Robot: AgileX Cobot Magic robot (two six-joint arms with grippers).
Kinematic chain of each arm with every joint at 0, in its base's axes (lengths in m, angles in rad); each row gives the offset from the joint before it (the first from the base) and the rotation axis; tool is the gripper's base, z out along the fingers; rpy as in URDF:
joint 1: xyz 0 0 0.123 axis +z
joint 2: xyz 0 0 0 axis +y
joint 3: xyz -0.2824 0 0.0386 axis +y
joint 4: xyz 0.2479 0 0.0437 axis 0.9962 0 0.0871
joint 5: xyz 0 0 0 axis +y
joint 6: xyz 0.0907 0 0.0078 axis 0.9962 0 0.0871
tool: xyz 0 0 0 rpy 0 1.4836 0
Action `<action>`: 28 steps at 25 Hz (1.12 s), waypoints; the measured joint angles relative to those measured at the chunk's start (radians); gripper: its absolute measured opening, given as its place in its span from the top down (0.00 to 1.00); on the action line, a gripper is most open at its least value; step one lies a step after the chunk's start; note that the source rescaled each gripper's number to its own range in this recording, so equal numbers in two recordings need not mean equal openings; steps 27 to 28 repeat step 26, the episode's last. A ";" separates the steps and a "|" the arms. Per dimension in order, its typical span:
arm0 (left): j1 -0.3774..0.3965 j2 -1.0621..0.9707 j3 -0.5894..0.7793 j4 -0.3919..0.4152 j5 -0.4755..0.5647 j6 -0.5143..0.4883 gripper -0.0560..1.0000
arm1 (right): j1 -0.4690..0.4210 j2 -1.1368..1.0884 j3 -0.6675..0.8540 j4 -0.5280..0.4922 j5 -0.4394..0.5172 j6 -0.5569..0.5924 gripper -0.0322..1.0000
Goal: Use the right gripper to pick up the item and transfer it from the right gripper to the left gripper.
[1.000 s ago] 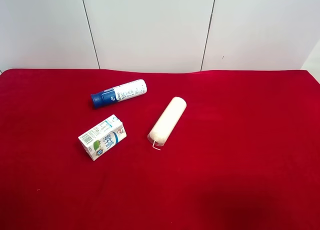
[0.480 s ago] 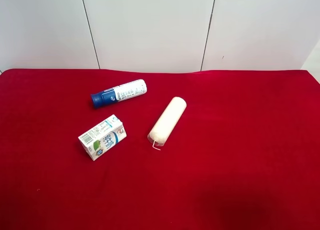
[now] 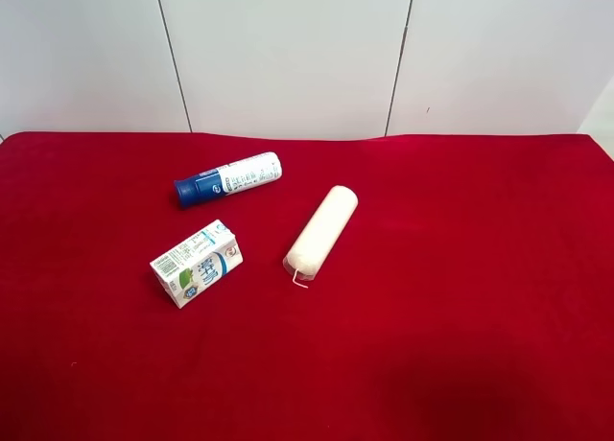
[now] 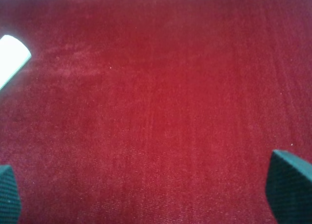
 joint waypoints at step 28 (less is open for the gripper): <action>0.102 0.000 0.000 0.000 -0.001 -0.002 0.00 | 0.000 0.000 0.000 0.000 0.000 0.001 0.00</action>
